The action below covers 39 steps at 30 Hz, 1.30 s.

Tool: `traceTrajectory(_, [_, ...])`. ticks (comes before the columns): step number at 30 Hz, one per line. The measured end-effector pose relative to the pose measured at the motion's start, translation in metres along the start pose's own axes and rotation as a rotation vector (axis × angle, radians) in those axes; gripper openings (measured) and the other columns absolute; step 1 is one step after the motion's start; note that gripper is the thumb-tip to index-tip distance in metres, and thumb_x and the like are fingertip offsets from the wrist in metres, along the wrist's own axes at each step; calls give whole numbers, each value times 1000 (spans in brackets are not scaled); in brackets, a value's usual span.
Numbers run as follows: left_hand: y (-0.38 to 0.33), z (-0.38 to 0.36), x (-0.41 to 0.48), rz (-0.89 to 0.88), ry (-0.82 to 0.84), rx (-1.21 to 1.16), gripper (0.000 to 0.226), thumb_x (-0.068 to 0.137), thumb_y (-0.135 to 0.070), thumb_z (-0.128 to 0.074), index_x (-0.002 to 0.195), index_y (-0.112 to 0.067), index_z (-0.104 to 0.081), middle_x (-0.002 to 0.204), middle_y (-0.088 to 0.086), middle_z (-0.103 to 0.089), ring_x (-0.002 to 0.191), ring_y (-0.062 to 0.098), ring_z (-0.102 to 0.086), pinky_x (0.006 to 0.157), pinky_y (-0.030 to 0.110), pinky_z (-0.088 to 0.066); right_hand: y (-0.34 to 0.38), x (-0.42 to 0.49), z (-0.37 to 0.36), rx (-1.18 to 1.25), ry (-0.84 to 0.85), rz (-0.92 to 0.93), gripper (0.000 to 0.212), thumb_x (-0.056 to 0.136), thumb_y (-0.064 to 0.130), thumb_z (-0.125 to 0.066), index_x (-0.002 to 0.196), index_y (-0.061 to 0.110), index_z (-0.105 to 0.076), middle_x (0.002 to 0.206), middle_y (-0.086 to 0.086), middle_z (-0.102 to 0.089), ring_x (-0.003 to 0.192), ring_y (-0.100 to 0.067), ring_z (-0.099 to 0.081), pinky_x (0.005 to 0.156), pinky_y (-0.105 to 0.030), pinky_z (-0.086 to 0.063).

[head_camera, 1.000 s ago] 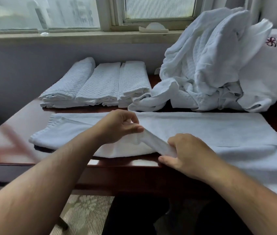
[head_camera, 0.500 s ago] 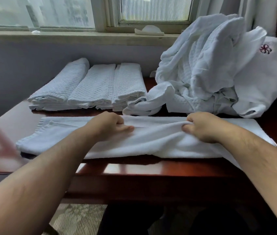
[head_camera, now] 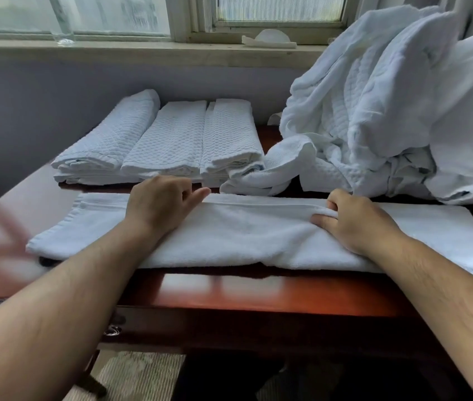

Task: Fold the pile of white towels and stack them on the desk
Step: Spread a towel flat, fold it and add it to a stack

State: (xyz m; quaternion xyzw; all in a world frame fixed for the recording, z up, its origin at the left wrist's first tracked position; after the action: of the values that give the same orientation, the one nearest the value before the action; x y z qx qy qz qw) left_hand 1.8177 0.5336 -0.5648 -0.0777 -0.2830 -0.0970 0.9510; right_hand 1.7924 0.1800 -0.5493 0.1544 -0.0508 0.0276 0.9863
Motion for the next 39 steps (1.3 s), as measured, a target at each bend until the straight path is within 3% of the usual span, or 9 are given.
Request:
traceTrajectory(4, [23, 0, -1, -2, 257, -57, 72, 79, -83, -34, 58, -15, -48, 51, -3, -50, 55, 15, -50, 49, 32, -35, -1, 4, -1, -9, -65, 33, 40, 86, 62, -64, 79, 28, -44, 75, 7, -56, 68, -10, -51, 54, -31, -33])
traceTrajectory(10, [44, 15, -6, -31, 101, -88, 61, 80, -77, -41, 52, -23, -43, 49, -8, -46, 47, 9, -45, 47, 26, -29, -2, 7, -6, -21, -105, 50, 41, 87, 64, -63, 78, 28, -44, 74, 10, -55, 67, -6, -49, 53, -29, -31])
traceTrajectory(15, [42, 11, -1, 14, 168, 179, 56, 81, -78, -41, 61, -27, -51, 64, -13, -53, 59, 12, -52, 53, 26, -33, -2, 7, -6, -26, -107, 43, 41, 86, 66, -61, 80, 28, -47, 74, 10, -56, 67, -7, -49, 53, -29, -31])
traceTrajectory(19, [34, 12, -6, 117, 142, 171, 44, 90, -64, -44, 69, -27, -54, 79, -5, -62, 74, 20, -57, 64, 33, -39, -5, 6, -7, -46, -97, 24, 42, 87, 71, -55, 86, 29, -53, 77, 14, -53, 73, -14, -53, 60, -33, -37])
traceTrajectory(26, [-93, -5, 8, -197, 367, -198, 27, 100, -46, -44, 114, -32, -62, 120, -7, -60, 118, 19, -51, 101, 40, -39, -11, -12, 8, -78, -81, 9, 39, 89, 64, -59, 88, 26, -55, 81, 8, -57, 81, -21, -56, 66, -34, -43])
traceTrajectory(29, [-152, -19, 13, -296, 384, -233, 29, 101, -36, -47, 129, -33, -54, 135, -6, -54, 128, 18, -45, 104, 39, -35, -26, -35, 19, -105, -106, -10, 34, 88, 60, -63, 89, 27, -54, 83, 5, -58, 84, -22, -58, 66, -33, -40])
traceTrajectory(32, [-197, -26, 21, -369, 384, -279, 41, 98, -49, -50, 135, -33, -48, 138, -7, -53, 129, 18, -46, 103, 41, -37, -43, -58, 30, -120, -142, -29, 32, 86, 56, -67, 94, 27, -55, 91, 2, -63, 89, -25, -61, 67, -32, -40])
traceTrajectory(36, [-247, -30, 30, -464, 406, -336, 28, 97, -51, -54, 114, -30, -61, 118, -8, -60, 113, 18, -56, 85, 36, -43, -74, -86, 50, -134, -149, -69, 36, 84, 59, -69, 90, 29, -52, 81, 7, -57, 80, -20, -54, 65, -32, -35])
traceTrajectory(39, [-261, -36, 36, -440, 393, -354, 25, 100, -46, -50, 88, -27, -59, 93, -10, -57, 91, 20, -59, 68, 34, -43, -104, -96, 66, -200, 6, -112, 41, 83, 62, -67, 76, 28, -45, 73, 10, -51, 68, -10, -49, 56, -29, -29])
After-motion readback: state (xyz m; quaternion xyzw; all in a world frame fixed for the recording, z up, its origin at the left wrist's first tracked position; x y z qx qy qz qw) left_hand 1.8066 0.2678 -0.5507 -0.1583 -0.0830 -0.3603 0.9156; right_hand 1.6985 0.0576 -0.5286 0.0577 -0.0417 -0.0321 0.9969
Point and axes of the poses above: each hand's wrist, its own x-axis towards the middle knuckle, its own z-axis out of the back of the hand, y = z × x, the point moved 1 cm from there along x, towards the middle knuckle
